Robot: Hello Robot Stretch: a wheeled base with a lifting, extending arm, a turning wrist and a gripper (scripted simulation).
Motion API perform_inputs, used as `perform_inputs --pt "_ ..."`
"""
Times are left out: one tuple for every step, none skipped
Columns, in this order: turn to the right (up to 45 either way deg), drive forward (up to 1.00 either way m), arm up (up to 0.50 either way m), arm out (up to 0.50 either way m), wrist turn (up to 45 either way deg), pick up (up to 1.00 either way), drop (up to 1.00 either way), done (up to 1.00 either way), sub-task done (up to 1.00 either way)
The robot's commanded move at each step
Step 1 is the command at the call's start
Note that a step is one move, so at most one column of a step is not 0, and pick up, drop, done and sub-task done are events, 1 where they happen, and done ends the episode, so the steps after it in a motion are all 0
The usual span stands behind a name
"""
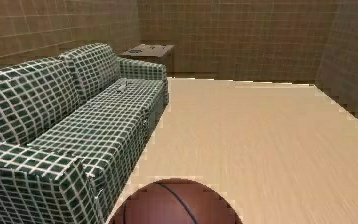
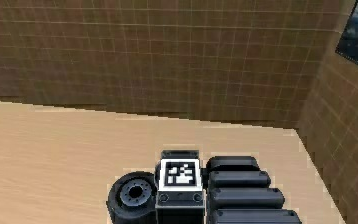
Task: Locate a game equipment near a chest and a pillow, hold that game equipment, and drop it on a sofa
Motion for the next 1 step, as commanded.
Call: perform_inputs --pt "0.0 1.0 0.0 0.0 0.0 0.0 0.0 0.0 0.0"
